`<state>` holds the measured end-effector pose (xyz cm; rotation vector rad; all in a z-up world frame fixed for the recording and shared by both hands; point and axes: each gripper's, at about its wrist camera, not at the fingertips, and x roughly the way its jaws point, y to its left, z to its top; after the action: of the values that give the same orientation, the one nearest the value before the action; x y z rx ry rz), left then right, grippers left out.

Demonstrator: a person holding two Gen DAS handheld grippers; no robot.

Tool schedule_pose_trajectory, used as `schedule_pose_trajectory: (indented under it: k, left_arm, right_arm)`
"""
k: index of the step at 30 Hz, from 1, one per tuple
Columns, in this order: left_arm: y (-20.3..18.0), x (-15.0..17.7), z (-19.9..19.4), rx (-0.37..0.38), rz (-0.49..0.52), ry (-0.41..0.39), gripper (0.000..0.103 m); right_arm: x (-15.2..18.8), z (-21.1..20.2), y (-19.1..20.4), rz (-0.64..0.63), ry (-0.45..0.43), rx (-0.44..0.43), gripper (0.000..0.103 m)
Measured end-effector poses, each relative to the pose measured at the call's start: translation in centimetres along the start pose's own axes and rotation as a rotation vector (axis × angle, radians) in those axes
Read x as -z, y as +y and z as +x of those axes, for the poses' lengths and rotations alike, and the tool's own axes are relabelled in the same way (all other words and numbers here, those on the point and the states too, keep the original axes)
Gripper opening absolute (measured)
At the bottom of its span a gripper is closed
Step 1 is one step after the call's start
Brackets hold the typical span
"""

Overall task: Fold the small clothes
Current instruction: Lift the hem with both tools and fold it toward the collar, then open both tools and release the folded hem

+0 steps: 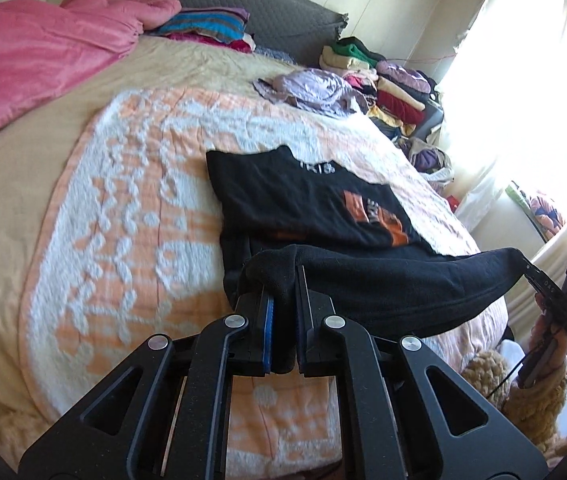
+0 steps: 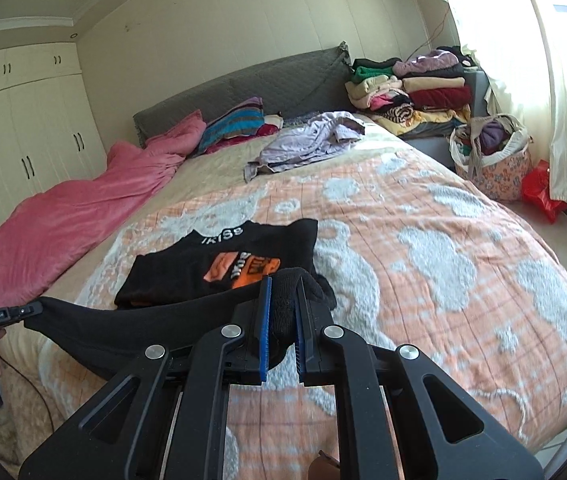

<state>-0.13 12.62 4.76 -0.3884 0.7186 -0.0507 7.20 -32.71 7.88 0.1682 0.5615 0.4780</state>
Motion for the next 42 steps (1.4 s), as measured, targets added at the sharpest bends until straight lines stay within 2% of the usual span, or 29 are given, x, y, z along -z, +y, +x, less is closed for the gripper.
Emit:
schedule_pose_trajectory:
  k: [14, 25, 34, 42]
  left_arm:
    - [0.0, -4.4, 1.8, -0.052, 0.025, -0.061, 0.003]
    - [0.5, -8.0, 4.4, -0.11, 0.039, -0.084, 0.003]
    - [1.9, -10.2, 8.7, -0.175, 0.036, -0.061, 0.003]
    - [3.5, -9.9, 13.3, -0.213, 0.036, -0.025, 0.003]
  right_arm:
    - [-5.5, 4.4, -0.1, 0.027, -0.051, -0.002, 0.009]
    - [-9.0, 9.1, 0.1, 0.057, -0.046, 0.019, 0.009]
    - [-11.1, 14.9, -1.0, 0.113, 0.021, 0.033, 0.009]
    - [-9.5, 20.8, -2.5, 0.155, 0.098, 0.064, 0.009]
